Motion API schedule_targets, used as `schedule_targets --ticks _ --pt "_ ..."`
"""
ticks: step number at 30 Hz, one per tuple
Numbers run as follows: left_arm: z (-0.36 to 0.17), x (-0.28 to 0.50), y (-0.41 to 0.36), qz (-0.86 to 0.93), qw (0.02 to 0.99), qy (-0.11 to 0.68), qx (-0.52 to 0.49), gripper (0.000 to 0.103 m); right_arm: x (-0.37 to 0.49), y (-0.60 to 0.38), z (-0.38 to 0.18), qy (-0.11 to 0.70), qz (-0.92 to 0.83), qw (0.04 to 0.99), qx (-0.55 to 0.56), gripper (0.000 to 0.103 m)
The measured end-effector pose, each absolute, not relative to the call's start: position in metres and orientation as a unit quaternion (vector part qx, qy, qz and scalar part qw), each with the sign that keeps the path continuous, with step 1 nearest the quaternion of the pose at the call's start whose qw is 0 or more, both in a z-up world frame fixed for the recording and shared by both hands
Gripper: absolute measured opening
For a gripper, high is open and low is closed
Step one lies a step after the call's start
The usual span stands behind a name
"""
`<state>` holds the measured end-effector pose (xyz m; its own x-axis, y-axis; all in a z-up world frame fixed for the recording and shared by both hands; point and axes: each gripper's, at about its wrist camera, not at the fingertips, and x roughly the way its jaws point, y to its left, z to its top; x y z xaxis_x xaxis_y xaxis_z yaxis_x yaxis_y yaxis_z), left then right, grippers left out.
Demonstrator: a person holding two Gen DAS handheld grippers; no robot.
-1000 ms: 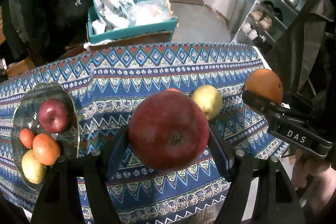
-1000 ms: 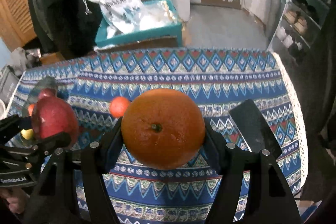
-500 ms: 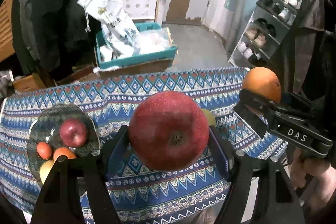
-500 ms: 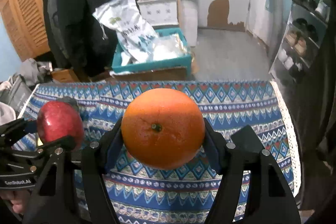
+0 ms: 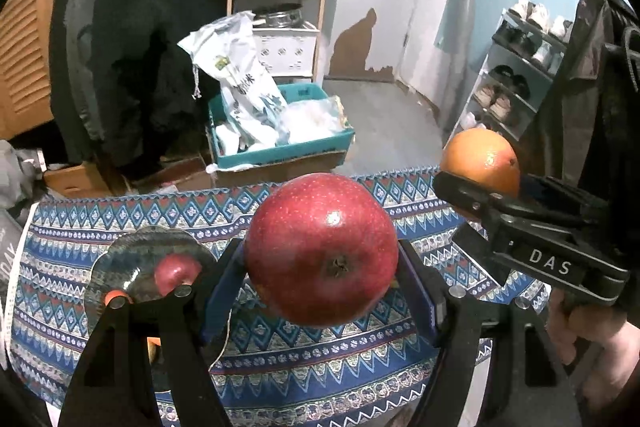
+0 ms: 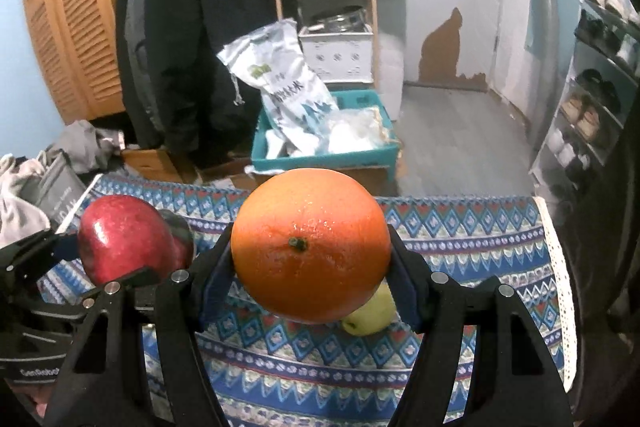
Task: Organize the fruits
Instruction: 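Lift and carry the red apple with the left tool while the right carries the orange to the plate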
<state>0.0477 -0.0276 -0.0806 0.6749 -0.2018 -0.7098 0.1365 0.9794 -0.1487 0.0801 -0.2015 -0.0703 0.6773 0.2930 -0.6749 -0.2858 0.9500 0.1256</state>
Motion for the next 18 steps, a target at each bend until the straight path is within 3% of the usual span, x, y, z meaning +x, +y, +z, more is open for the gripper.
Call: schedule_targets --ticks 18 --pt "-0.081 0.042 0.045 -0.041 0.916 0.391 -0.086 0.075 0.093 -0.135 -0.059 0.367 0.206 0.907 -0.006 0.069"
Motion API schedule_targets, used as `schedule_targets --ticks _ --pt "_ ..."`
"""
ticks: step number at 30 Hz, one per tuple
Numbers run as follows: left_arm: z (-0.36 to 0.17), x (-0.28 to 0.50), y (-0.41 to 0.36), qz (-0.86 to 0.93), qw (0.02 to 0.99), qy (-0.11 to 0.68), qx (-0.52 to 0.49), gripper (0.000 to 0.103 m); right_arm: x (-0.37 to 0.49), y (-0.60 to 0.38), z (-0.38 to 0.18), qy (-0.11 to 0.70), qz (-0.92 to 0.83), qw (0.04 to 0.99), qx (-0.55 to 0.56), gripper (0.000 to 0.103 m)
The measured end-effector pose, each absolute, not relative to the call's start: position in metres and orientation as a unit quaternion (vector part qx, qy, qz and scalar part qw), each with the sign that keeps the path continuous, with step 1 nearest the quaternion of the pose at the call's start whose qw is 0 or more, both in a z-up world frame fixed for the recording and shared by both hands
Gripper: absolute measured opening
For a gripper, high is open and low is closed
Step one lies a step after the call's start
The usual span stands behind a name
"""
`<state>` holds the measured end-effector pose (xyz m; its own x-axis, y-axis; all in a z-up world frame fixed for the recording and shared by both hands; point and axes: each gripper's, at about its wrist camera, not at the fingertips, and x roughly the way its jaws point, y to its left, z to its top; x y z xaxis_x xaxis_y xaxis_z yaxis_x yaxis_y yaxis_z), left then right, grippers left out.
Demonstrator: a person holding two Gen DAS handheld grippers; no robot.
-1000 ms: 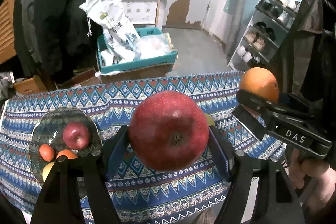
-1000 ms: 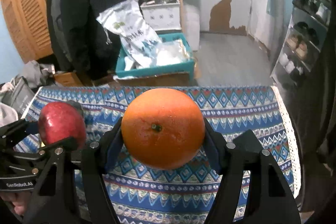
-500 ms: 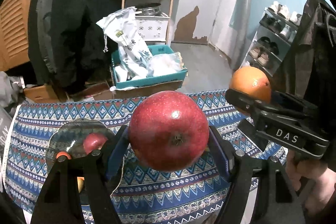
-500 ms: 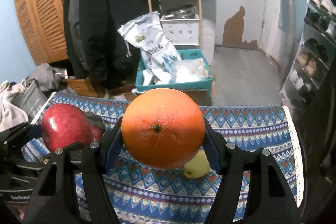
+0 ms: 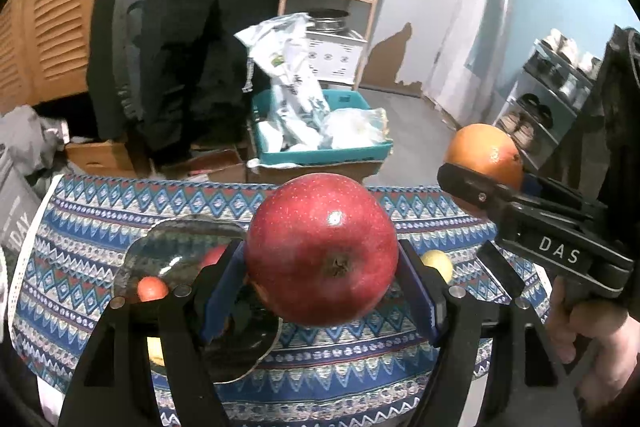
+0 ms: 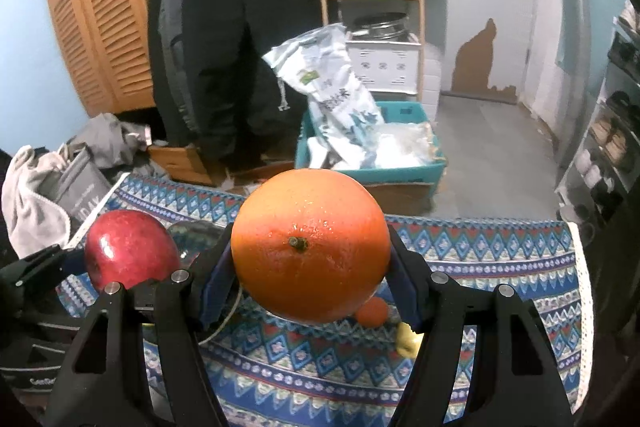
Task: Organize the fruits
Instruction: 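Lift and carry the red apple with the left tool while the right carries the orange to the plate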
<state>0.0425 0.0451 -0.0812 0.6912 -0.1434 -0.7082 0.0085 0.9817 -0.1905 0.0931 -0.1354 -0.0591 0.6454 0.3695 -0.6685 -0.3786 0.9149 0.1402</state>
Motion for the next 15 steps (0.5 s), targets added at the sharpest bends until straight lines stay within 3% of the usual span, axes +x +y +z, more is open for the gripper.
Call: schedule_targets --ticks 15 --pt "-0.105 0.04 0.128 0.026 0.906 0.404 -0.123 0.075 0.11 -0.065 -0.082 0.396 0.252 0.883 -0.023 0.069"
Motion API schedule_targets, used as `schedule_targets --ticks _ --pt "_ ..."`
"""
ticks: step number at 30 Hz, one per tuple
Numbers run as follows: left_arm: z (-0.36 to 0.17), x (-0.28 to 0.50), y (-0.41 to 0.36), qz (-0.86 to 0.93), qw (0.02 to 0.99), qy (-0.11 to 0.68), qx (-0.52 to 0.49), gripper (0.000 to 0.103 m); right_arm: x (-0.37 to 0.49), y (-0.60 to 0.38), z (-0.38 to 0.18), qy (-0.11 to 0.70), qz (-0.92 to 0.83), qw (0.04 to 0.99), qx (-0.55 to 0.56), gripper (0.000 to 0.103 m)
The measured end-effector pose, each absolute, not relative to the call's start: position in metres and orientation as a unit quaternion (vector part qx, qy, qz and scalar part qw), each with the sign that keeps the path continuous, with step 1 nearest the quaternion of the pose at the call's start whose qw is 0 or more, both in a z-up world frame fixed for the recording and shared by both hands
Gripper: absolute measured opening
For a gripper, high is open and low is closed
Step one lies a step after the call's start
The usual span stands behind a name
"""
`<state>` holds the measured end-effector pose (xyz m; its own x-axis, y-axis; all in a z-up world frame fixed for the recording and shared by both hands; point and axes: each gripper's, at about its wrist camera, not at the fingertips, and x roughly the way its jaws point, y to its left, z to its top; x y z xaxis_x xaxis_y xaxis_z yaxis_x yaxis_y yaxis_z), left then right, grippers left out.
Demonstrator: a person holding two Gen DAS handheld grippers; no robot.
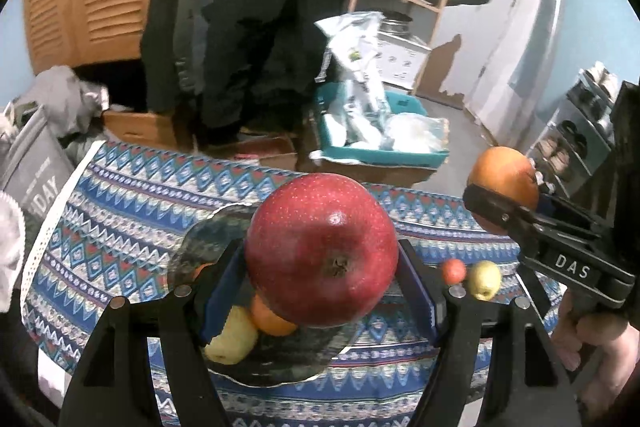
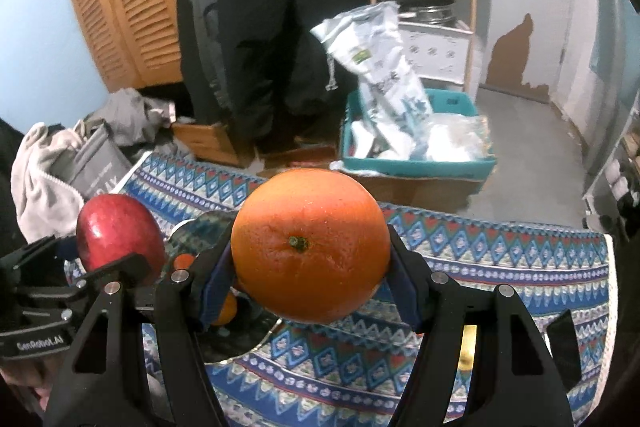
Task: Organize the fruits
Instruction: 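Lift and carry the red apple with the left tool while the right carries the orange to the plate, then lower the apple onto the glass plate and open the left tool while the right releases the orange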
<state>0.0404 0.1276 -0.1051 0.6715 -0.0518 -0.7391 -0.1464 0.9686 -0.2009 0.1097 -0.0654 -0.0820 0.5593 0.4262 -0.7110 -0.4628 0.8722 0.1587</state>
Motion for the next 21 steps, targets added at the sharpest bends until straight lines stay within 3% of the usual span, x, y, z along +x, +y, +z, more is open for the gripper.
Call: schedule_targets --ticks 21 --pt "-0.196 0.075 0.195 0.072 0.854 0.489 -0.163 0.075 0.123 0.009 -0.167 0.477 0.288 0.827 -0.065 0.069"
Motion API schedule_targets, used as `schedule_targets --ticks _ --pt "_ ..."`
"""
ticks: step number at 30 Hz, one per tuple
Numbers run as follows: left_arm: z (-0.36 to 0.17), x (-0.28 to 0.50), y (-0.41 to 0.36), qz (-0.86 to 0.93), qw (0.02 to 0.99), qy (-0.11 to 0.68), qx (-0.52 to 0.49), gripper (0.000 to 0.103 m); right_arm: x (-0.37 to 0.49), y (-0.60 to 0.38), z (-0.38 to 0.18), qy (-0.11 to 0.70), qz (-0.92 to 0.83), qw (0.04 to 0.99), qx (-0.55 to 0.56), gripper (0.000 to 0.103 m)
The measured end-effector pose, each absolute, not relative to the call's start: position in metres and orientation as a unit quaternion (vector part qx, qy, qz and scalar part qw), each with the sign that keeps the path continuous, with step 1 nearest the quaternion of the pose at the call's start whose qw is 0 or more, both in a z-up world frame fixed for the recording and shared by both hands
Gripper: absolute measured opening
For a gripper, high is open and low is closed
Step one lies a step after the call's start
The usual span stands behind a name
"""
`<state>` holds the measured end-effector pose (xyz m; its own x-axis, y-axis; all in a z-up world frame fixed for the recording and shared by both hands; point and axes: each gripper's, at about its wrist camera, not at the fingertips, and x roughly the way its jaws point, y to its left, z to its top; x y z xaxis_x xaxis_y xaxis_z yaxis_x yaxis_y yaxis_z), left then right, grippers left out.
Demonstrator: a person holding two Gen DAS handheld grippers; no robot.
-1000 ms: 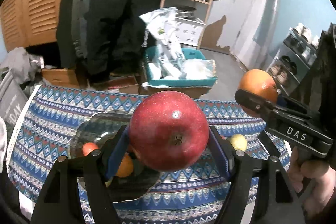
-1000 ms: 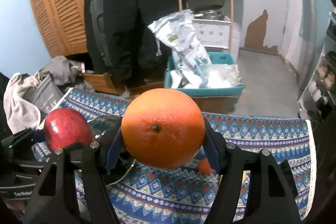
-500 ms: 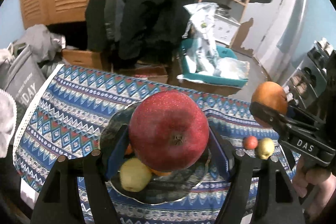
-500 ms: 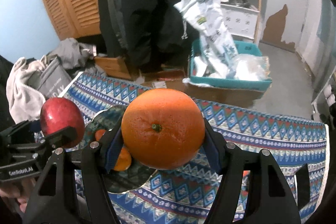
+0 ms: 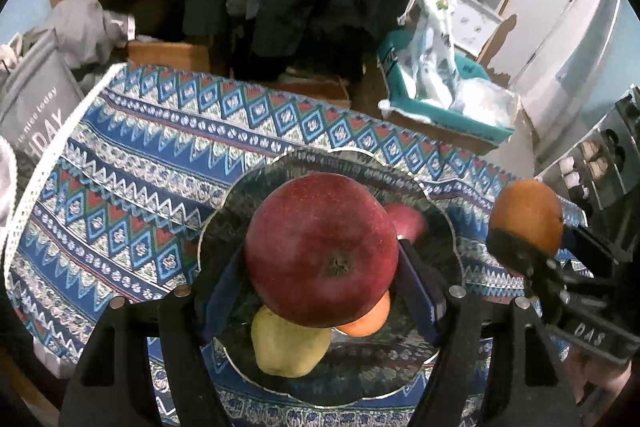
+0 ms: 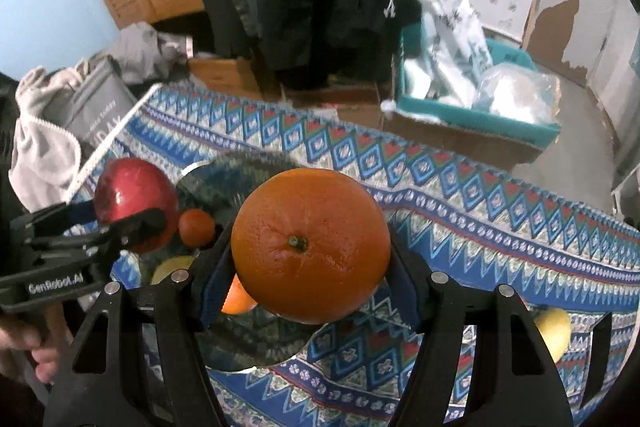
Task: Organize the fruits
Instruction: 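Lower the apple onto the glass plate and open the left tool while the right releases the orange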
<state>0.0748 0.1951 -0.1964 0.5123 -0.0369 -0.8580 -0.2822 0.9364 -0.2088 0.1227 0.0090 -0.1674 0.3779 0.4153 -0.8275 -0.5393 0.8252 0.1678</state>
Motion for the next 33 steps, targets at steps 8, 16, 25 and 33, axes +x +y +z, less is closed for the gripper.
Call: schedule_targets --ticks 8,16,25,33 --pt "-0.226 0.088 0.195 0.07 0.837 0.517 -0.165 0.075 0.12 0.014 -0.197 0.506 0.292 0.808 -0.075 0.069" --pt "-0.248 0.089 0.198 0.08 0.822 0.54 -0.164 0.075 0.119 0.017 -0.216 0.524 0.3 0.793 -0.084 0.069" --pt "-0.237 0.088 0.197 0.083 0.837 0.52 -0.151 0.08 0.119 0.02 -0.225 0.539 0.307 0.78 -0.088 0.069" --pt "-0.233 0.079 0.202 0.094 0.832 0.524 -0.154 0.081 0.117 0.023 -0.236 0.551 0.307 0.77 -0.091 0.071"
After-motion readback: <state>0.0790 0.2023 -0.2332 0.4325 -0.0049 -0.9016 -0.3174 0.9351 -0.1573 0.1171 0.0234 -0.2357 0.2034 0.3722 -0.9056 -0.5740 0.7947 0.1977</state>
